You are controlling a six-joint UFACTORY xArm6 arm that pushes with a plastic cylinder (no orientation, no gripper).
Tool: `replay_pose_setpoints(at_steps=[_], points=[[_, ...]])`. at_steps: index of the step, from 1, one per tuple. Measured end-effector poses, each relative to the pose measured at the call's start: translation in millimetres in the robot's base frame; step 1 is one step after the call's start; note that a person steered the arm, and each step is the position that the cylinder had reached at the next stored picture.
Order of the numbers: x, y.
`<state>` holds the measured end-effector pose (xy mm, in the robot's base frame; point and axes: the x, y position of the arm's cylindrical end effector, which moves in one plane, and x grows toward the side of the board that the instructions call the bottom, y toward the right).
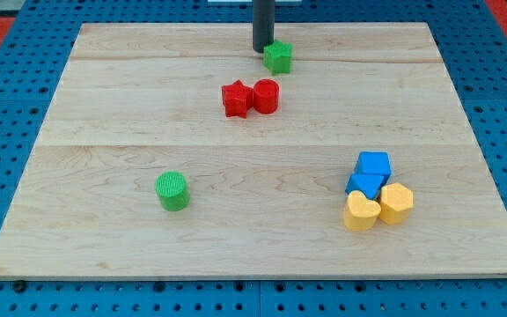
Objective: Move the green star closer to the red star and red circle
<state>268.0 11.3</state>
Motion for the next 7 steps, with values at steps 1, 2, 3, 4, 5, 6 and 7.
replay_pose_setpoints(at_steps=[1,2,3,4,5,6,7], points=[[23.1,-5.6],[-14.7,1.7],[-26.6,36.8],[-16.1,73.1],[6.2,44.6],[37.8,16.1],[52.2,-5.1]])
